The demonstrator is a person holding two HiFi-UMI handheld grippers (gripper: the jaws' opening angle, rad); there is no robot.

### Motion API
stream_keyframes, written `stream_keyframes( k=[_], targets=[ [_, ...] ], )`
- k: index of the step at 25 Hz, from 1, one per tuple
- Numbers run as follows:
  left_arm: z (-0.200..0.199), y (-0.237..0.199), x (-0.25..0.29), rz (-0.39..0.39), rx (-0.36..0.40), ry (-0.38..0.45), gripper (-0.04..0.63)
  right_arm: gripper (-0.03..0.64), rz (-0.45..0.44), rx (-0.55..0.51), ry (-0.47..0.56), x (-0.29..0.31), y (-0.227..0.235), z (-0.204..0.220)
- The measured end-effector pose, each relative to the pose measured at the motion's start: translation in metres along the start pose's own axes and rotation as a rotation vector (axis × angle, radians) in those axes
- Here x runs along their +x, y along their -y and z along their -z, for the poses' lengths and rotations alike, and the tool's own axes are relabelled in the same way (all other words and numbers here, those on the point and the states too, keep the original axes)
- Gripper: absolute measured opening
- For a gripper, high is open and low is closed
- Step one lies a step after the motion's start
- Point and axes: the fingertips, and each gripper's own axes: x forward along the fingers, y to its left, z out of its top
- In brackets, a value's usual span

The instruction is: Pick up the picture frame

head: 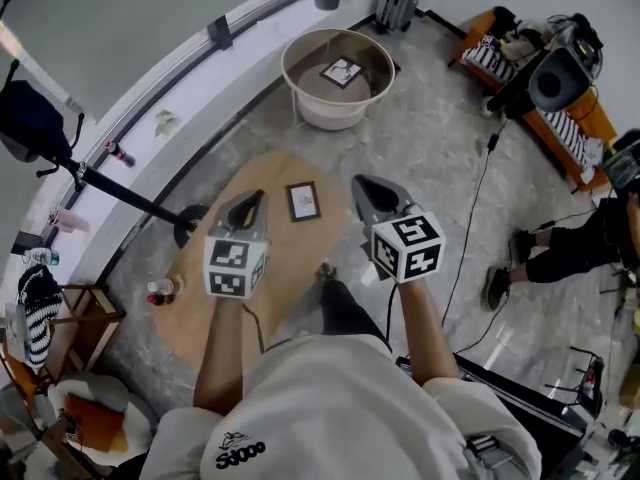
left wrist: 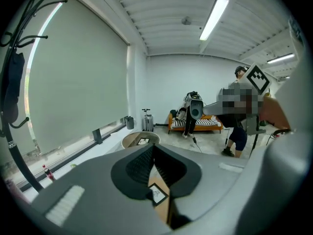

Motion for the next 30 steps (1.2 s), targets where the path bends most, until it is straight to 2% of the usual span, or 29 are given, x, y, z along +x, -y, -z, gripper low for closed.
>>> stream_keyframes(
  k=[6,11,16,23,30],
  targets=[
    [0.023,-0.025,0.072,-0.027,-0.051,-0.071,0.010,0.005,-0.106,0.002,-0.041,0.073,0.032,0.013],
    [0.067,-0.045,0.132,-0.042,-0.110,-0.153,0.015,0.003,-0.186,-0.009,-0.129,0.133,0.057,0.049],
    [0.118,-0.056,0.177,-0.051,-0.174,-0.253,0.021,0.005,-0.191,0.013,-0.249,0.182,0.088,0.101],
    [0.170,-0.074,0.230,-0.073,-0.230,-0.343,0.041,0.005,-0.228,0.097,-0.384,0.246,0.115,0.159],
    [0.226,-0.093,0.281,-0.084,-0.282,-0.417,0.055,0.033,-0.250,0.119,-0.496,0.305,0.131,0.217]
  ],
)
